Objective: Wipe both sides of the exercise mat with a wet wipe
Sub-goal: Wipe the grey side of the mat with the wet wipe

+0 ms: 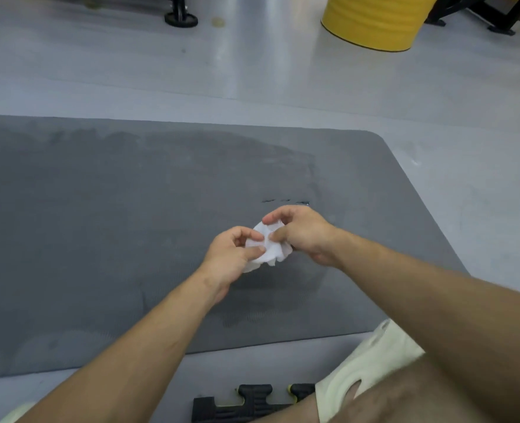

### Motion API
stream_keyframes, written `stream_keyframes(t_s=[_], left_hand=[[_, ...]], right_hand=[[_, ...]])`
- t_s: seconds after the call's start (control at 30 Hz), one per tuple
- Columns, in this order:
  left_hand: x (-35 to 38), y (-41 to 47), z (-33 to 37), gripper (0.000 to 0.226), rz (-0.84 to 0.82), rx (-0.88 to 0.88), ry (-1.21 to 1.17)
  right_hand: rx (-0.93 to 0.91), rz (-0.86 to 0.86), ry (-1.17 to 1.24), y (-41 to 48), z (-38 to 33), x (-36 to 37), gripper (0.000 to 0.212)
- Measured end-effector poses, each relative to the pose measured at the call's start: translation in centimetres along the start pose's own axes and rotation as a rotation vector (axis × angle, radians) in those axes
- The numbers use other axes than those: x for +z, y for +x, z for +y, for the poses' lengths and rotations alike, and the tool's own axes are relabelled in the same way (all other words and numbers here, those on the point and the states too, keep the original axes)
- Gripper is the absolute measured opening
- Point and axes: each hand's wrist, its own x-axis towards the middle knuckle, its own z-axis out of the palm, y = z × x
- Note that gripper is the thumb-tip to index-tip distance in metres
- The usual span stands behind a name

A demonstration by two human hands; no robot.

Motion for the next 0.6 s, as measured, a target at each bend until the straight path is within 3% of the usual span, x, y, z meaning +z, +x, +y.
stream_keyframes(t_s=[0.17, 0.3, 0.43, 0.6], left_hand=[[2.8, 0.7, 0.7, 0.037, -0.084, 0.024, 0.024], [6.5, 1.3, 0.3, 0.023, -0.105, 0.06, 0.149], [10.5, 2.7, -0.6, 0.014, -0.04, 0.215, 0.486], [14.5, 4.2, -1.6, 0.013, 0.012, 0.507, 0.962]], right_hand=[[-0.033, -0.095, -0.252, -0.6, 0.3, -5.4, 0.027], [-0.019, -0.119, -0.344, -1.2, 2.3, -9.1, 0.024], [-0.043, -0.015, -0.41, -1.2, 6.4, -12.6, 0.021], [-0.164, 0.231, -0.787, 0.3, 14.3, -14.3, 0.031]])
